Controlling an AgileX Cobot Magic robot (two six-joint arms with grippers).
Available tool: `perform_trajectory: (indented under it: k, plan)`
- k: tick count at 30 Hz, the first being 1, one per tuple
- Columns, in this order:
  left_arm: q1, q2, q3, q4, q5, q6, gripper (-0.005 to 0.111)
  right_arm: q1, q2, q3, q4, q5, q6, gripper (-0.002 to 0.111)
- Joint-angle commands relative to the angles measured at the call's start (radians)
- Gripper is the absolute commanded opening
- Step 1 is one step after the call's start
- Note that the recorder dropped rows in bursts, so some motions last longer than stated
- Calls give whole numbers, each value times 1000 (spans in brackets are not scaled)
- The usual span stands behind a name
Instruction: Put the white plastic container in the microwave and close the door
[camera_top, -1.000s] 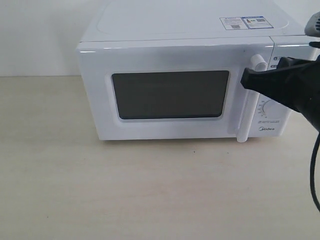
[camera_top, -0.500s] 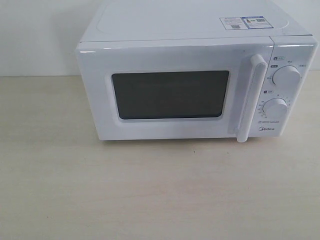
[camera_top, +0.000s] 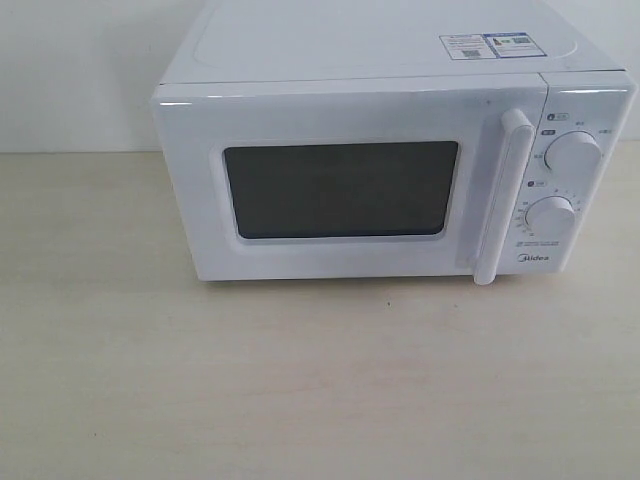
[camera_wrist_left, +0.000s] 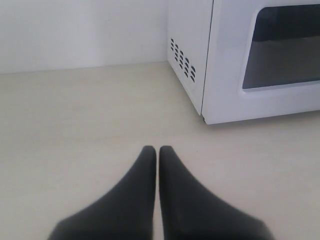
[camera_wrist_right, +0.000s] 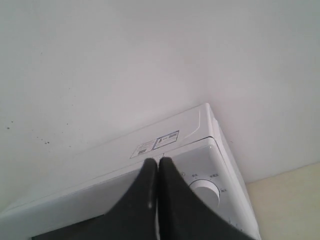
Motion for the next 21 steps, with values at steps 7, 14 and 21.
perform_trajectory:
  k: [7, 14, 21]
  plan:
    - [2, -2, 4, 1, 0, 4, 4, -9, -15, 38, -9, 44, -20, 0]
    - [2, -2, 4, 1, 0, 4, 4, -9, -15, 38, -10, 101, -20, 0]
    - [2, -2, 4, 1, 0, 4, 4, -9, -15, 38, -542, 262, 288, 0]
